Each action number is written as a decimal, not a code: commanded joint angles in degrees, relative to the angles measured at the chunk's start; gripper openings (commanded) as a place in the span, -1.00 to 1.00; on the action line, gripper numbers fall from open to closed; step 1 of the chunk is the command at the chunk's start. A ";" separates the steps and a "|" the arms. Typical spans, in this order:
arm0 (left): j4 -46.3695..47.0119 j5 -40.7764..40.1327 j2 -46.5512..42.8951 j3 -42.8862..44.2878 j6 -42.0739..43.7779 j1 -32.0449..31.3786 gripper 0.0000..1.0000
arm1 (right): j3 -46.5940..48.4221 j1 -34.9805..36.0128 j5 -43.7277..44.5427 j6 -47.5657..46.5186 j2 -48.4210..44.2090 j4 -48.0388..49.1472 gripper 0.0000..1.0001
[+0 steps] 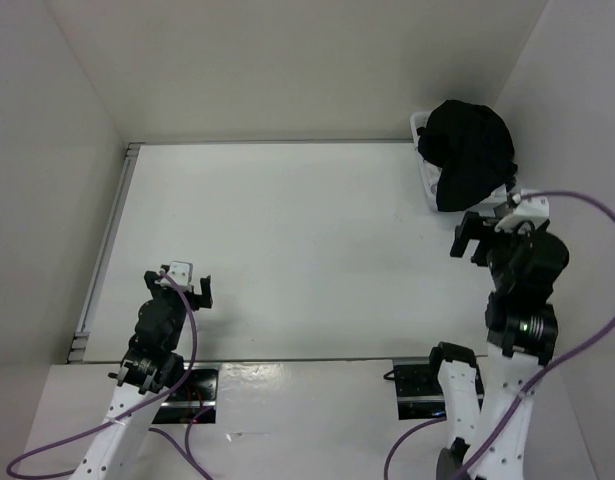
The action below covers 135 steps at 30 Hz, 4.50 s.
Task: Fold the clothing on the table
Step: Grab the skirt from the pile, then move the skirt to the center of the board, then flatten the skirt out
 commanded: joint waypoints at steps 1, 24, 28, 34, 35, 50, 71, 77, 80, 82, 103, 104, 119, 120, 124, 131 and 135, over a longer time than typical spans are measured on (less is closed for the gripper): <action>1.43 -0.37 -7.35 -2.26 -0.39 0.28 0.99 | 6.19 0.45 -8.80 -1.04 13.09 -0.90 0.97; 1.43 0.15 -7.35 -2.26 -0.39 0.28 0.99 | 49.43 1.50 -3.19 -6.67 75.81 4.98 0.97; 1.43 0.15 -7.35 -2.26 -0.39 0.28 0.99 | 54.27 3.43 -1.18 -7.20 81.00 4.98 0.97; 1.43 0.15 -7.35 -2.26 -0.39 0.28 0.99 | 64.21 5.19 1.55 -7.20 90.58 2.78 0.97; 1.43 0.15 -7.35 -2.26 -0.39 0.28 0.99 | 65.78 6.07 2.43 -7.20 91.54 2.78 0.92; 1.43 0.15 -7.35 -2.26 -0.39 0.28 0.99 | 89.10 14.68 -5.11 -7.54 84.20 -9.44 -1.00; 1.43 0.15 -7.35 -2.26 -0.39 0.28 0.99 | 30.23 26.47 -6.56 -10.11 60.35 3.65 0.97; 1.43 0.15 -7.35 -2.26 -0.39 0.28 0.99 | 22.84 26.47 14.04 -4.65 61.86 3.66 0.97; 1.43 0.15 -7.35 -2.26 -0.39 0.28 0.99 | 18.09 25.94 8.26 -7.36 53.52 4.98 0.97; 1.43 0.15 -7.35 -2.26 -0.39 0.28 0.99 | 16.58 24.63 1.08 -10.34 46.60 4.37 0.97; 1.43 0.15 -7.35 -2.26 -0.39 0.28 0.99 | -2.58 -9.91 -24.37 -11.59 18.43 1.73 0.97; 1.43 0.15 -7.35 -2.26 -0.39 0.28 0.99 | -2.58 -10.96 -24.98 -11.59 18.43 1.73 0.97; 2.31 4.54 -7.35 1.85 10.20 0.28 0.99 | -2.58 -16.16 -25.51 -11.59 23.96 1.73 0.97; 6.48 1.42 -7.35 3.61 9.73 0.28 0.99 | -2.58 -16.16 -25.51 -11.59 23.44 1.73 0.97; 13.99 8.24 -6.48 12.05 23.43 0.28 0.99 | -2.58 -16.16 -25.51 -11.59 22.73 1.73 0.97; -7.33 1.93 24.07 43.40 10.09 0.28 0.99 | -3.11 -16.69 -24.99 -11.06 23.26 2.26 0.97; -24.82 -0.04 41.15 60.03 9.10 0.28 0.99 | -3.11 -16.69 -24.99 -11.06 23.88 2.26 0.97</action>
